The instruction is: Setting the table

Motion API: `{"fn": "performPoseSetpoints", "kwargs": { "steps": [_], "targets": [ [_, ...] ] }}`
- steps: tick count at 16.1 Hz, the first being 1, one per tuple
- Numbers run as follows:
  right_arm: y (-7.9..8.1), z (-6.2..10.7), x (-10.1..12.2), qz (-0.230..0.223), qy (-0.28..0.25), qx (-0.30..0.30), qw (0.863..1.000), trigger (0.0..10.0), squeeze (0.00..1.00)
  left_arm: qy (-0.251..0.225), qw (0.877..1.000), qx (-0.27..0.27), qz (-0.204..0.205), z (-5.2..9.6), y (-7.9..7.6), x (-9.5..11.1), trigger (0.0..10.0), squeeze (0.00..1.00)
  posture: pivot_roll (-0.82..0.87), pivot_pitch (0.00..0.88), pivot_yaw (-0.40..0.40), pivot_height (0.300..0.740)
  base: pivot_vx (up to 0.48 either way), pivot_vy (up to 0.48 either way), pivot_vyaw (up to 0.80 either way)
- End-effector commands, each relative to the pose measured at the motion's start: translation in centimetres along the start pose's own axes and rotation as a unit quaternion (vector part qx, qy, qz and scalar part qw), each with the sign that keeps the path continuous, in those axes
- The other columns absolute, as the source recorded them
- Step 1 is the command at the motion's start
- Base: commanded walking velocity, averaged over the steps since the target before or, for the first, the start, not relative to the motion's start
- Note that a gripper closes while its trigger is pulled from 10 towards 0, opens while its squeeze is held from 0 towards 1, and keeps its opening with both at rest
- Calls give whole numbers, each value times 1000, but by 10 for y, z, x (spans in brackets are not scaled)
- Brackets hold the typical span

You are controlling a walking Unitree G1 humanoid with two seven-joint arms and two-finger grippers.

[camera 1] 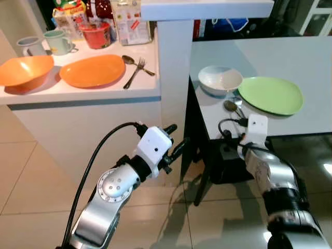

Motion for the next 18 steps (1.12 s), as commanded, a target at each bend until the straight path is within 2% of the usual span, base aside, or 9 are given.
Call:
{"fn": "performPoseSetpoints", "kwargs": {
  "steps": [1,6,9,12,16,18],
  "targets": [
    [-4,-4,7,1,-8,-10,1000,10000,0,2,1000,3,-9,-1,4,1,10000,0,10,0,43,740,0,0,0],
    [0,-14,5,4,8,-1,1000,10000,0,5,1000,3,-14,1,7,0,10000,0,19,0,47,740,0,0,0],
    [2,-13,9,7,2,2,1000,10000,0,7,1000,5,-14,2,8,0,10000,0,18,0,45,740,0,0,0],
    [-4,-8,-4,8,8,-10,1000,10000,0,8,1000,1,-12,2,5,-2,10000,0,12,0,48,740,0,0,0],
    [-13,1,8,39,-17,-28,999,10000,0,8,1000,-3,-14,2,4,-2,10000,0,-3,0,53,740,0,0,0],
    [-13,4,16,80,-30,-31,996,10000,0,8,1000,-5,-14,1,4,-2,10000,0,-5,0,52,740,0,0,0]
  ]
}}
Point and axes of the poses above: a point about 5 cm out from each wrist's last joint towards the gripper, its own z axis pointing back from the gripper into the wrist, its own x axis along the axis of the wrist's last joint, y = z × x, the point moved 3 cm from there along -z, pointing out of the wrist towards the gripper, and after that the axes turned 10 degrees about z, right-handed, at the moved point
